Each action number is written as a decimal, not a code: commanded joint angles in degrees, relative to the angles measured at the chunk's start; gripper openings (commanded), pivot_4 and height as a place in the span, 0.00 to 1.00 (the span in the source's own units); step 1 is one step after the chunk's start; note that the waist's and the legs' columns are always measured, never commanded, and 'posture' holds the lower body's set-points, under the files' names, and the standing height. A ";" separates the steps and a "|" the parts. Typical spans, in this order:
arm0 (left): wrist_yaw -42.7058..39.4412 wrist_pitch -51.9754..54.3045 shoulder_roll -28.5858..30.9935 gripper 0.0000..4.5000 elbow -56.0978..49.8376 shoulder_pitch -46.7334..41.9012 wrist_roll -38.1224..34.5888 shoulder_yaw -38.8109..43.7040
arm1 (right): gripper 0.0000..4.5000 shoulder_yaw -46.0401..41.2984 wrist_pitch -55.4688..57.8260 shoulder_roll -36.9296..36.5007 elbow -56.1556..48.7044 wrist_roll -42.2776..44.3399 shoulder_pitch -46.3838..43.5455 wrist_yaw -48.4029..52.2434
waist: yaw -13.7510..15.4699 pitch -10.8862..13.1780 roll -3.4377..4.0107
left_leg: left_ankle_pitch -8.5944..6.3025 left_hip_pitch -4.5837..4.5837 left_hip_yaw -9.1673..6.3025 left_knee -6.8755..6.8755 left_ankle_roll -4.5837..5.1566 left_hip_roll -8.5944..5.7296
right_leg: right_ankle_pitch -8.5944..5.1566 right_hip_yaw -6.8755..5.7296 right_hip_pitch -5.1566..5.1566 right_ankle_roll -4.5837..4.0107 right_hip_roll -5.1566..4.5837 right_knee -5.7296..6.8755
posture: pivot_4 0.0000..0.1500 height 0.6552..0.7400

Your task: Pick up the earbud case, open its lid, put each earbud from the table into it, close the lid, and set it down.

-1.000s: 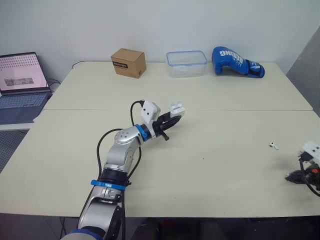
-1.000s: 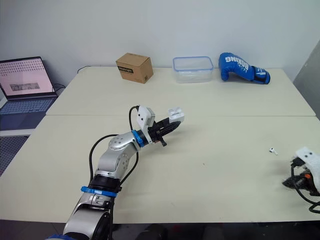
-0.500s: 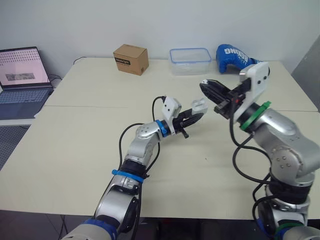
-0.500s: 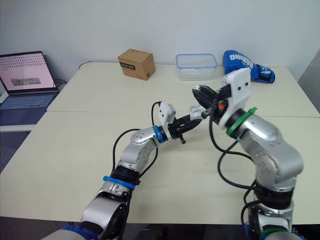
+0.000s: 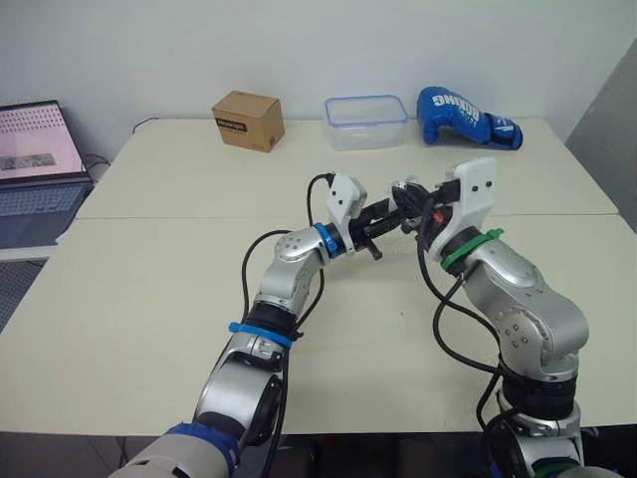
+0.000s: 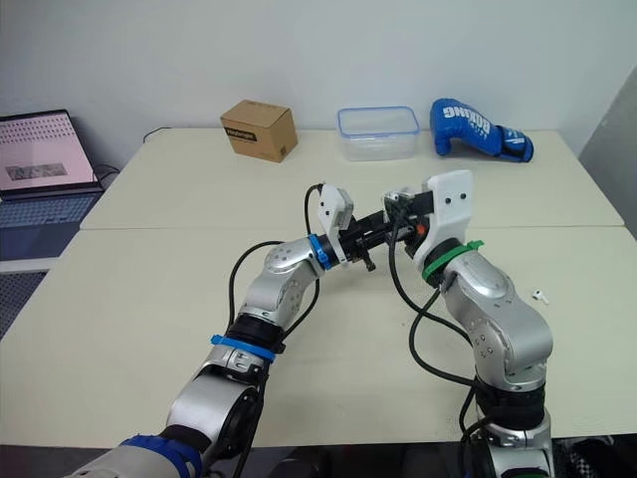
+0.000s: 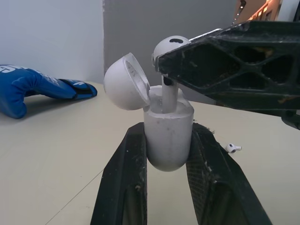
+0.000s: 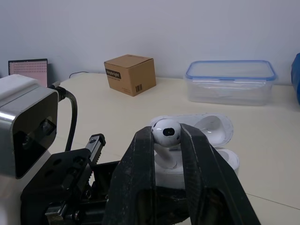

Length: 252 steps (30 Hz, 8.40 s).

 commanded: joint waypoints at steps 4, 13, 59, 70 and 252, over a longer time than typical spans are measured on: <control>-1.38 -1.23 -0.04 0.16 -2.05 -0.55 -0.69 0.15 | 0.09 -1.44 -0.12 -0.93 -1.18 0.77 1.26 0.03 | 0.00 0.00 0.00 | 0.00 0.00 -0.01 0.00 0.00 0.00 | 0.00 0.00 0.00 0.00 0.00 0.00 | 1.00 1.00; -2.09 -1.46 -0.26 0.16 -2.99 -0.46 -0.82 0.04 | 0.09 -3.08 3.25 1.17 -0.36 3.48 1.37 -2.05 | -0.04 0.00 0.00 | 0.00 0.00 0.00 0.00 0.00 0.00 | 0.00 0.01 0.00 0.00 0.00 0.00 | 1.00 1.00; -2.93 -2.74 8.43 0.16 -5.07 5.17 1.00 0.25 | 0.76 -4.13 -33.96 -47.49 60.44 -7.93 8.98 46.66 | -0.14 -0.02 0.05 | -0.01 0.35 0.39 -0.05 0.09 0.02 | 0.00 0.19 0.28 0.03 -0.03 -0.10 | 1.00 1.00; -2.55 -2.09 8.28 0.16 -5.19 4.29 0.96 0.21 | 0.73 -2.79 -32.48 -43.13 68.00 -9.97 3.50 48.77 | -0.07 -0.03 0.06 | -0.02 0.31 0.37 -0.05 0.08 0.01 | 0.00 0.20 0.24 0.03 -0.05 -0.11 | 1.00 1.00; -10.28 41.22 7.81 0.16 -14.68 2.07 -7.45 -6.18 | 0.28 -19.73 -7.12 -34.11 -16.33 21.60 29.91 25.40 | 0.35 -0.05 -0.01 | -0.06 0.33 0.21 -0.05 0.14 0.04 | -0.01 0.12 0.28 0.06 0.05 -0.09 | 1.00 1.00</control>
